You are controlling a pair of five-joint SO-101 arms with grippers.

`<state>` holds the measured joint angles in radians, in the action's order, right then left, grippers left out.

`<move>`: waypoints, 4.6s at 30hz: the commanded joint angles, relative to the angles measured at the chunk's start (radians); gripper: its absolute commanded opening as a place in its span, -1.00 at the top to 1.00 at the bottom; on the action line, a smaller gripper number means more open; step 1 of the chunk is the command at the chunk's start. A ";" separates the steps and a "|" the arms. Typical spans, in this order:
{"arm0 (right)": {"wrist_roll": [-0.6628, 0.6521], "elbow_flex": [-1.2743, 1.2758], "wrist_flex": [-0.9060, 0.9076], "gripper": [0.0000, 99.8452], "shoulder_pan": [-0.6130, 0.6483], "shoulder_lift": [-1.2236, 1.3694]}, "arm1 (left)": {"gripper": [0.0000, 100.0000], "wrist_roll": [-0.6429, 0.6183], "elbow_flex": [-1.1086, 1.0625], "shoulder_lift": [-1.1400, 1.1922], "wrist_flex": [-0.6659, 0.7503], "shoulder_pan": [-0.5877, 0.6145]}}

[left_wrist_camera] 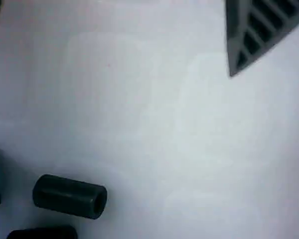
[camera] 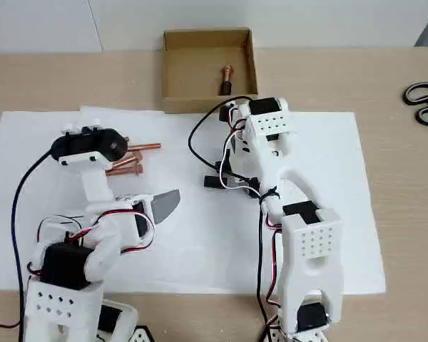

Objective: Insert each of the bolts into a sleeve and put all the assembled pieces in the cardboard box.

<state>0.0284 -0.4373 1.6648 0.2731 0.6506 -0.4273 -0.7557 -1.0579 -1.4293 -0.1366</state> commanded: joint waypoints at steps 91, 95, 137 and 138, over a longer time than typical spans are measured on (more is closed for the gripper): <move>-0.123 -0.023 0.012 0.99 -0.101 -0.430 | 0.40 0.947 0.727 0.730 -0.305 0.348; -0.123 -0.023 0.012 0.99 -0.096 -0.430 | 0.40 1.215 0.725 0.821 -0.172 0.351; -0.123 -0.023 -0.001 0.99 -0.096 -0.423 | 0.68 1.433 0.794 1.465 0.252 0.272; -0.123 -0.023 -0.001 0.99 -0.096 -0.423 | 0.68 1.433 0.794 1.471 0.252 0.272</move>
<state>-0.0821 -0.4480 1.6694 0.1795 0.2900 1.0012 -0.0038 0.4089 -1.1884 0.1350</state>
